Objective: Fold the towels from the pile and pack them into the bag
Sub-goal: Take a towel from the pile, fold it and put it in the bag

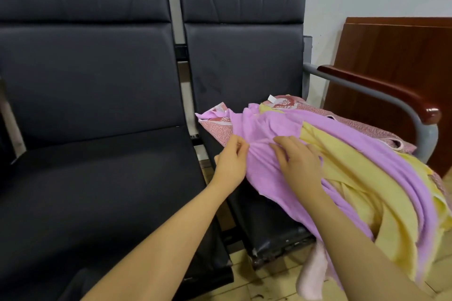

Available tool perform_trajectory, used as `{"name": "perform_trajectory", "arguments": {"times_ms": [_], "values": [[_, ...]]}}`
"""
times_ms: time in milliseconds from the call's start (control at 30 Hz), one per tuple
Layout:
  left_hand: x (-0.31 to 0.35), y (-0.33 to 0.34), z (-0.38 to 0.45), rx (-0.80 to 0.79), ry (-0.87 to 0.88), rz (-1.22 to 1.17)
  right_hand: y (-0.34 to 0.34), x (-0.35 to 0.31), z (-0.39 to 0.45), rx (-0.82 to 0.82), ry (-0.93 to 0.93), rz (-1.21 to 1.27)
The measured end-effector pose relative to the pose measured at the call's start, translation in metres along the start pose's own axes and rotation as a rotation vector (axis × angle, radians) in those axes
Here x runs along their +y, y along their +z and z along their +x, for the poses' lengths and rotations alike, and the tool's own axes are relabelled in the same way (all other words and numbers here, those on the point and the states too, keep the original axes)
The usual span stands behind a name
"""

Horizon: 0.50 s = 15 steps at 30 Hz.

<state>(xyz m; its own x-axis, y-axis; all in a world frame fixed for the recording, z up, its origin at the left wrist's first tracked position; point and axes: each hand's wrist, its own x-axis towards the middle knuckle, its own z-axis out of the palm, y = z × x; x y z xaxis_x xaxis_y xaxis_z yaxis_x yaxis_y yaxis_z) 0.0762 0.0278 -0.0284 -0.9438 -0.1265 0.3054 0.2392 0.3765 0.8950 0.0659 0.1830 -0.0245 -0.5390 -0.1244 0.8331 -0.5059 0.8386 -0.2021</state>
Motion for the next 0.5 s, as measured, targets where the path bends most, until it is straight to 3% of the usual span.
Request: {"name": "perform_trajectory", "arguments": {"times_ms": [133,233,400,500], "values": [[0.024,-0.054,-0.005,0.133,0.007,-0.045,0.006,-0.054,0.023,0.055,-0.069,0.073],[0.027,-0.109,-0.011,0.170,0.083,0.177,0.012,-0.096,0.035,0.053,-0.038,0.203],[0.017,-0.196,-0.031,0.264,0.176,0.636,0.041,-0.162,0.042,0.066,-0.176,0.275],[-0.001,-0.239,-0.049,0.311,0.169,0.745,0.062,-0.200,0.039,0.010,-0.228,0.327]]}}
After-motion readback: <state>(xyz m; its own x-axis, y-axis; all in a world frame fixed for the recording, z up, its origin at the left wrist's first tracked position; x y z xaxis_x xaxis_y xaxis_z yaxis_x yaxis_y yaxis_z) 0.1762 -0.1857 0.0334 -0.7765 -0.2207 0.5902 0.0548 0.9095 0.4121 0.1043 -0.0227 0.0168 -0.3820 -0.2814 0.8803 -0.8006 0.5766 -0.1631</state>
